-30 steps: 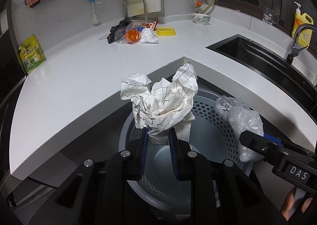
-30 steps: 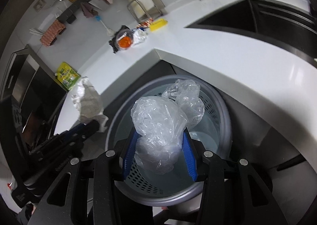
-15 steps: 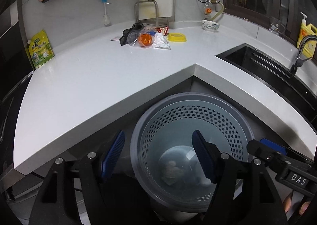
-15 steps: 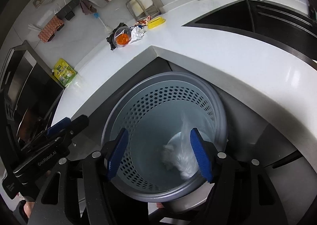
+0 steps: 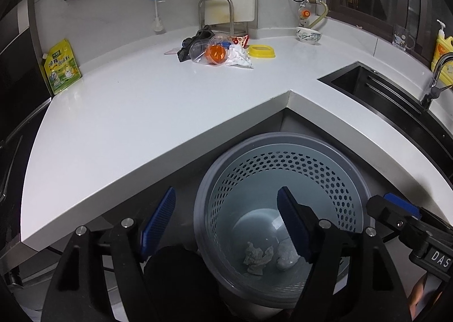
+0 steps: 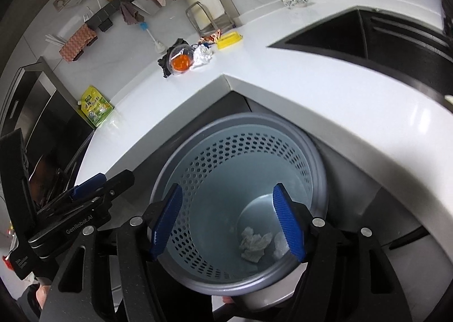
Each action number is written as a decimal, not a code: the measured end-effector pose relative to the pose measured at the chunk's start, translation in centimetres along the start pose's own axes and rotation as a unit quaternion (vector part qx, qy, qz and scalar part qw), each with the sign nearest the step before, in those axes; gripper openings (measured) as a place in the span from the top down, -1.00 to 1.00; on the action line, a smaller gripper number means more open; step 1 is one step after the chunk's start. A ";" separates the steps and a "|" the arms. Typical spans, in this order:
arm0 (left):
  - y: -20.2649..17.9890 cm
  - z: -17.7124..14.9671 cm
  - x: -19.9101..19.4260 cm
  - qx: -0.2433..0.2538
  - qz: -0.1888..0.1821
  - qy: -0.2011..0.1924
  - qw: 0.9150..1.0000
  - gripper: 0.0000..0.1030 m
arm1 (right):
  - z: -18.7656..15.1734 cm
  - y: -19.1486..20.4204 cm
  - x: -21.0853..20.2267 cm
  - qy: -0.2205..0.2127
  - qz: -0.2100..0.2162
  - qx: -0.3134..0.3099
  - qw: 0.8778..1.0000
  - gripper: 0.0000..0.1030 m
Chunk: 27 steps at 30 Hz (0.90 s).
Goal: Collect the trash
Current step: 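Move both open tools back toward the remaining trash on the counter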
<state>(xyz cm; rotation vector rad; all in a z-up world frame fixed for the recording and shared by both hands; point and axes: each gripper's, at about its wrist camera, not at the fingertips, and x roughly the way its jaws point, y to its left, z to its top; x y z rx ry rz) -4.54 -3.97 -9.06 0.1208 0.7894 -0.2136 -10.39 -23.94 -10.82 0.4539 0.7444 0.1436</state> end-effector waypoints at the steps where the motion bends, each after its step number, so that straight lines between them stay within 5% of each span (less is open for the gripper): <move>1: 0.0 0.2 0.1 0.001 0.001 -0.001 1.000 -0.42 | 0.2 0.0 0.1 -0.002 -0.001 -0.001 1.000 -0.29; 14: 0.6 2.6 0.1 0.000 -0.013 -0.002 1.000 -0.46 | 1.7 -1.6 1.4 -0.007 -0.013 0.022 1.000 -0.34; 27: 1.5 6.6 -0.1 -0.015 -0.021 -0.030 0.999 -0.57 | 5.3 0.0 -0.3 -0.060 0.009 0.001 0.998 -0.37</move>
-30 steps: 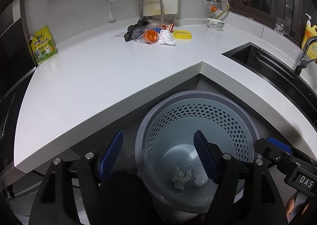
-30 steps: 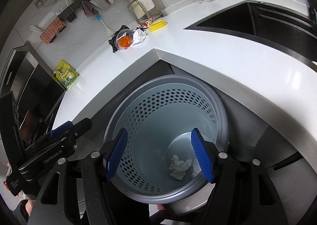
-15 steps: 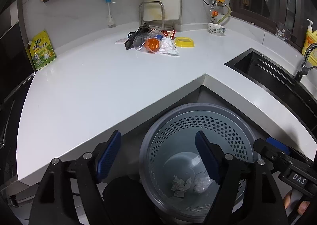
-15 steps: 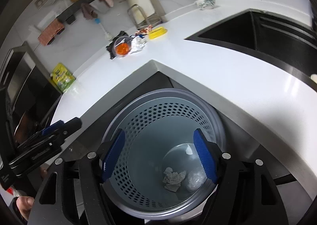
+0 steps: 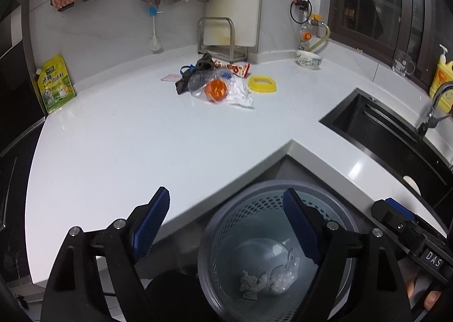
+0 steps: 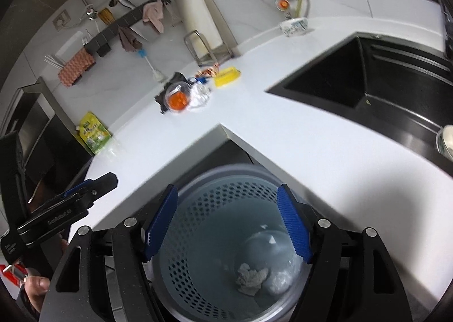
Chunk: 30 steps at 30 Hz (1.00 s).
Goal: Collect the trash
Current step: 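Move both open tools back toward the remaining trash on the counter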
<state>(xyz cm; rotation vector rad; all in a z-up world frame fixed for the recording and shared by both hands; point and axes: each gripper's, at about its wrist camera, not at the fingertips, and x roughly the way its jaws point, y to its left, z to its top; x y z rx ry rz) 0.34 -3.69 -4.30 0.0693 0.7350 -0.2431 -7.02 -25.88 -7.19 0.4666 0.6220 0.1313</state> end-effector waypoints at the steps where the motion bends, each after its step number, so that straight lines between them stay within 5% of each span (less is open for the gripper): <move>1: 0.2 0.4 0.1 -0.002 0.001 -0.002 1.000 -0.58 | 0.4 0.2 0.1 -0.003 0.004 -0.002 1.000 -0.38; 16: 3.5 7.9 4.0 -0.021 0.039 -0.035 0.998 -0.77 | 7.5 1.9 5.6 -0.001 0.017 -0.045 0.999 -0.39; 30: 5.4 12.3 11.1 -0.036 0.063 -0.029 0.997 -0.86 | 14.6 1.9 16.0 0.066 -0.005 -0.091 0.994 -0.40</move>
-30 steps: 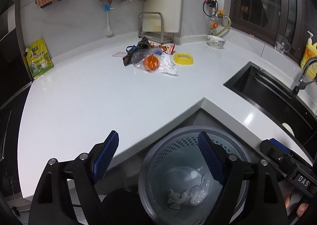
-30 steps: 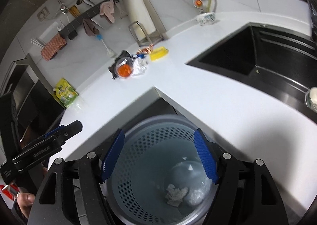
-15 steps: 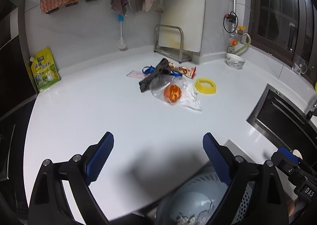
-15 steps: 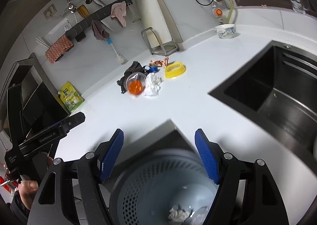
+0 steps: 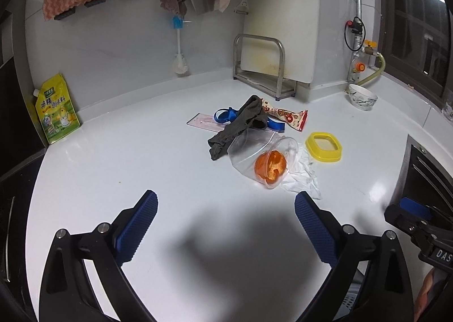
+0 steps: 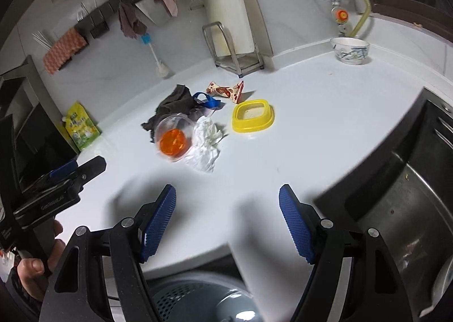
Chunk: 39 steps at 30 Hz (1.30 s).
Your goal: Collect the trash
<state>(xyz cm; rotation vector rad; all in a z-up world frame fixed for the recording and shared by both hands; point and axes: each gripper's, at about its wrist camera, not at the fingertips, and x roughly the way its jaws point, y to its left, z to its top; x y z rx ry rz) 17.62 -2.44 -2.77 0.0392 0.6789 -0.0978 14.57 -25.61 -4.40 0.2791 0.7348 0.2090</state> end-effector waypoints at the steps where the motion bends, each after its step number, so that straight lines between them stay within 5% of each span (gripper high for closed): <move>1: 0.0 0.0 0.4 -0.001 0.000 0.001 1.000 -0.86 | 0.4 -0.2 0.9 0.007 -0.001 0.001 1.000 -0.40; 16: -0.7 1.1 5.7 -0.002 -0.001 0.025 1.000 -0.86 | 5.2 -2.0 8.5 0.048 -0.028 0.007 0.998 -0.40; 39: -2.4 1.3 8.0 -0.006 -0.014 0.037 0.999 -0.86 | 9.6 -1.5 15.0 0.070 -0.086 -0.044 0.993 -0.46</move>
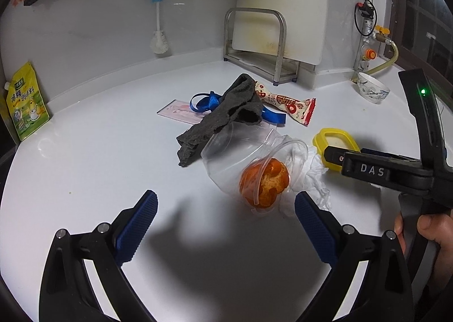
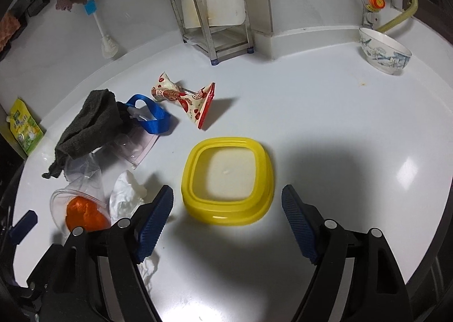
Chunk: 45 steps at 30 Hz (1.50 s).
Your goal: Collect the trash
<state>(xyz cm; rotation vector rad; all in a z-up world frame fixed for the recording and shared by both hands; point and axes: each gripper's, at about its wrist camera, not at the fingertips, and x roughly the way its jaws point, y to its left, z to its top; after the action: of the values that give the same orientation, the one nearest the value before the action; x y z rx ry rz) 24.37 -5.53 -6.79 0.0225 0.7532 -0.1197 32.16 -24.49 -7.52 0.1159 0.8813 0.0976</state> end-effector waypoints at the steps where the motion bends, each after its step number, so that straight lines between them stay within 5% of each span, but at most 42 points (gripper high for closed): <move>1: 0.0 0.0 0.1 0.000 0.001 0.001 1.000 -0.86 | 0.0 0.2 0.1 0.000 -0.004 -0.007 1.000 -0.46; 4: 0.0 0.0 0.3 -0.003 0.008 0.005 1.000 -0.86 | -0.1 0.6 0.1 -0.003 -0.004 -0.021 1.000 -0.22; 13: -0.7 -0.2 0.0 -0.010 0.038 -0.003 0.999 -0.86 | -1.3 -2.0 -1.4 -0.020 0.074 0.044 0.996 -0.22; 32: -5.3 -0.3 -0.3 -0.044 0.061 -0.010 0.997 -0.84 | -1.7 -6.2 -3.4 -0.048 0.102 0.105 0.988 -0.22; 45: -7.3 0.3 1.0 -0.046 -0.013 0.010 0.999 -0.84 | -1.6 -6.6 -3.5 -0.050 0.114 0.117 0.985 -0.22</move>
<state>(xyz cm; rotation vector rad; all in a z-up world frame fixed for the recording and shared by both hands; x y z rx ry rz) 24.43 -12.94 -7.08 -0.0733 0.7784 -0.1095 28.95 -31.42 -6.81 0.4375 0.7742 0.1994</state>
